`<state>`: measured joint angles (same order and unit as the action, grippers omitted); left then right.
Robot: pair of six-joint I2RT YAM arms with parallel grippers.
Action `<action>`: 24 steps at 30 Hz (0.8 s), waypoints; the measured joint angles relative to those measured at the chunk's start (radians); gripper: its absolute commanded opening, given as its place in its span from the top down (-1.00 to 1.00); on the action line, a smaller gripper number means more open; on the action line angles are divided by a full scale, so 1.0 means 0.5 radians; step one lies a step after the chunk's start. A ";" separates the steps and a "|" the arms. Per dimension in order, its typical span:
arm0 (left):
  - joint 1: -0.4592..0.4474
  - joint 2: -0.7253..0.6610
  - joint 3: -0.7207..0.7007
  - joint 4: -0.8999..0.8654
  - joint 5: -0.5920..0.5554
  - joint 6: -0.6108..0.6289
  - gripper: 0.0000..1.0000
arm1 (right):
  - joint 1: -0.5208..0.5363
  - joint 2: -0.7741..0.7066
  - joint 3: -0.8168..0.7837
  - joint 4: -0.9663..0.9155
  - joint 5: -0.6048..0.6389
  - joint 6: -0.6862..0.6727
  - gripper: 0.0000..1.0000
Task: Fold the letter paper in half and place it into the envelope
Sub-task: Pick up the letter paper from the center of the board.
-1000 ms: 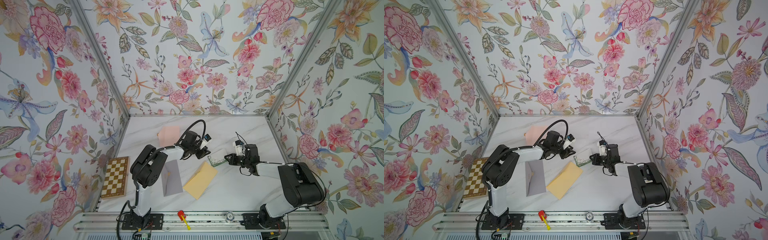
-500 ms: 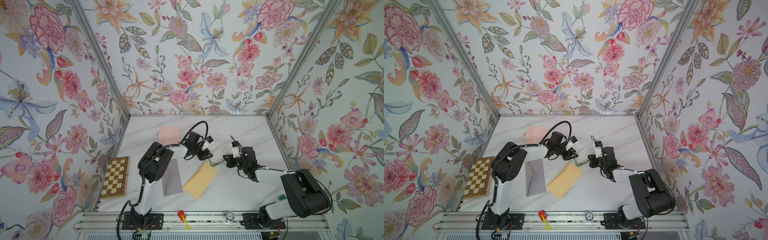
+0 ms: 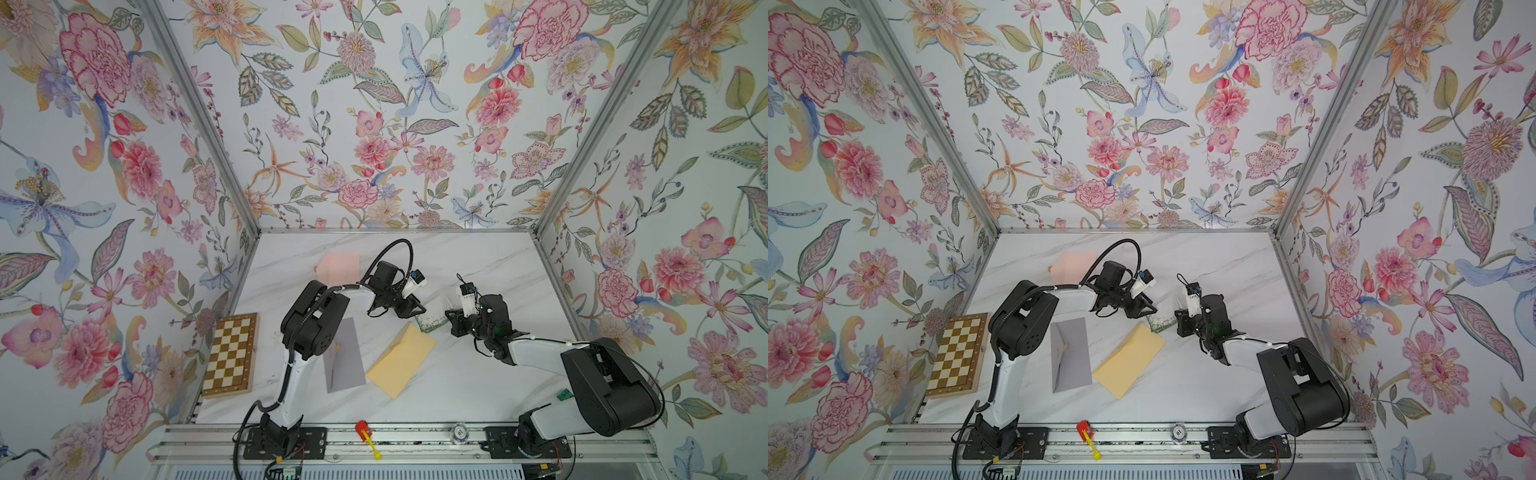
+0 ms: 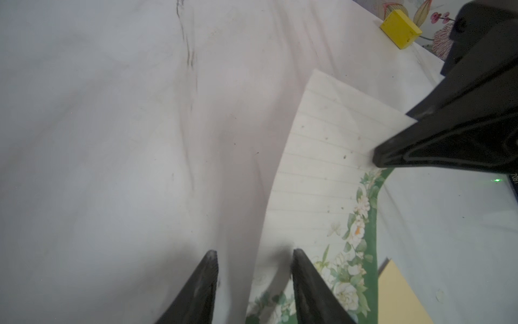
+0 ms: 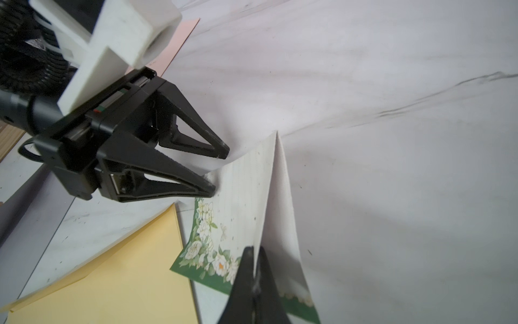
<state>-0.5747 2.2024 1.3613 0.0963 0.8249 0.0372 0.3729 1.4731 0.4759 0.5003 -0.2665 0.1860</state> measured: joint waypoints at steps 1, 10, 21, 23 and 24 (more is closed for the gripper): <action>0.000 0.004 0.000 -0.011 0.030 0.002 0.07 | 0.002 -0.002 -0.001 0.002 0.013 -0.001 1.00; 0.000 0.006 0.001 -0.053 0.188 0.016 0.07 | 0.008 -0.012 -0.003 0.039 0.050 0.000 1.00; 0.000 0.043 0.001 -0.040 0.285 -0.002 0.24 | 0.014 -0.012 -0.003 0.060 0.087 0.003 1.00; 0.000 0.043 0.000 -0.030 0.289 -0.002 0.29 | 0.014 -0.012 -0.007 0.082 0.089 0.008 1.00; 0.000 0.043 0.000 -0.026 0.289 -0.002 0.33 | 0.015 -0.012 -0.011 0.092 0.094 0.009 1.00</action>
<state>-0.5747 2.2238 1.3613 0.0834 0.9695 0.0360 0.3805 1.4670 0.4706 0.5461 -0.2195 0.1905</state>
